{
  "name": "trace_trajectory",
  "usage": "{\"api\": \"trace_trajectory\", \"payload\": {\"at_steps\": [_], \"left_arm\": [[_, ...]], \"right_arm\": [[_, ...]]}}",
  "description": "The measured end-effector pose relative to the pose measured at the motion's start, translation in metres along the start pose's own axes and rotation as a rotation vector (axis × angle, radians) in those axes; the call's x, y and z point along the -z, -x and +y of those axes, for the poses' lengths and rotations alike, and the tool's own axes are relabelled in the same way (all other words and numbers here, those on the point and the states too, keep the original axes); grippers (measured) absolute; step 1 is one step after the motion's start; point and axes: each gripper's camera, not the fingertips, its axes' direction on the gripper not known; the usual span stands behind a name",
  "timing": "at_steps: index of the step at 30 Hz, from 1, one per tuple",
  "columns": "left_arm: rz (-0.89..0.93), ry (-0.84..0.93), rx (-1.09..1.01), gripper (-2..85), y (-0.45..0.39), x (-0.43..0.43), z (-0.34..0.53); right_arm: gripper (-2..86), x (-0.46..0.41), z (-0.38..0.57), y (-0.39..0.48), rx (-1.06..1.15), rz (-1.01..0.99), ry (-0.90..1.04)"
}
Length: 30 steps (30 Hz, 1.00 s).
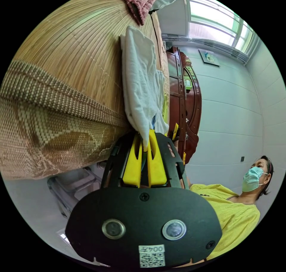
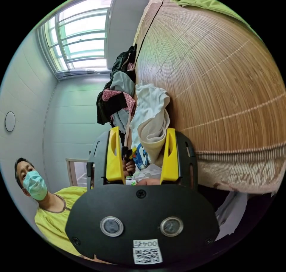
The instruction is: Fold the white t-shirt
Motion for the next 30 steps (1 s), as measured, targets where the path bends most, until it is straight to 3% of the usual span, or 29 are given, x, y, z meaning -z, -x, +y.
{"api": "trace_trajectory", "payload": {"at_steps": [8, 15, 21, 30], "left_arm": [[-0.004, 0.000, -0.018, 3.7, 0.044, -0.091, -0.001], [-0.020, -0.082, -0.031, 4.1, 0.078, -0.175, 0.011], [-0.083, -0.119, -0.166, 4.4, 0.065, -0.259, 0.025], [-0.004, 0.104, -0.430, 4.4, -0.006, -0.452, 0.034]], "right_arm": [[16.1, -0.019, -0.022, 0.037, 0.058, 0.001, 0.110], [4.9, -0.047, 0.014, 0.096, 0.178, 0.256, 0.281], [3.5, -0.022, 0.090, 0.186, 0.319, 0.411, 0.152], [3.3, 0.118, 0.263, 0.325, 0.396, 0.434, -0.087]]}}
